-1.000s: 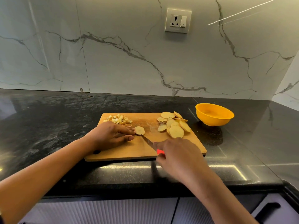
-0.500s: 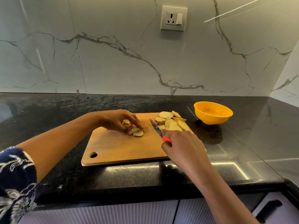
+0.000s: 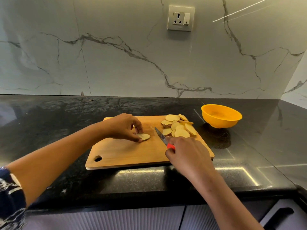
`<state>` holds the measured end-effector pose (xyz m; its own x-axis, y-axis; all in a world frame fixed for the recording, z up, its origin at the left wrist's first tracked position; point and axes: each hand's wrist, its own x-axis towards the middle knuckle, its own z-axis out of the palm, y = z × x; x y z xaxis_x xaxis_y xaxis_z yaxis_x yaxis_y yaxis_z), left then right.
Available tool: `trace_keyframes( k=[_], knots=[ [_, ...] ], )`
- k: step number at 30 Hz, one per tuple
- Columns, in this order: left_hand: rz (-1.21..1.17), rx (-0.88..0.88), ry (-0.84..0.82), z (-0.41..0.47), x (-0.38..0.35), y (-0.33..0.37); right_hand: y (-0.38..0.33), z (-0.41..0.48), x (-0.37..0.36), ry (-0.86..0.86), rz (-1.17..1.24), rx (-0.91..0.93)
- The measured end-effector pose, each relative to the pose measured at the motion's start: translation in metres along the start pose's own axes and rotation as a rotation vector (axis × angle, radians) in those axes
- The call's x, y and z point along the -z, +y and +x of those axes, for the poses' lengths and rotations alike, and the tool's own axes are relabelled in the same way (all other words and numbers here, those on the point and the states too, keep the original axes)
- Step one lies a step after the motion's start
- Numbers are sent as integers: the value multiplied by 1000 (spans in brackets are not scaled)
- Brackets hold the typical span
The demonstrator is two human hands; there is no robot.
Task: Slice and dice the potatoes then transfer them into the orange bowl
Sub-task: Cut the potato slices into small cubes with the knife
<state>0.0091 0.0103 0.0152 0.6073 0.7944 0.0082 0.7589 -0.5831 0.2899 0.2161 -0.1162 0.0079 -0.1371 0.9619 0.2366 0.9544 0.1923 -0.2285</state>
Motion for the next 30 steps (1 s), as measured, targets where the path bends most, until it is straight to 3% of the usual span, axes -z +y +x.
trace_keyframes(
  k=[4, 10, 17, 30],
  knots=[
    [-27, 102, 121, -4, -13, 3, -4, -1, -1, -21, -6, -6],
    [185, 166, 288, -6, -21, 2, -12, 7, -3, -44, -16, -23],
    [96, 18, 459, -27, -33, -15, -16, 14, -6, -79, -14, -17],
    [98, -48, 493, -29, -36, -14, -14, 16, -8, -58, -30, 32]
  ],
)
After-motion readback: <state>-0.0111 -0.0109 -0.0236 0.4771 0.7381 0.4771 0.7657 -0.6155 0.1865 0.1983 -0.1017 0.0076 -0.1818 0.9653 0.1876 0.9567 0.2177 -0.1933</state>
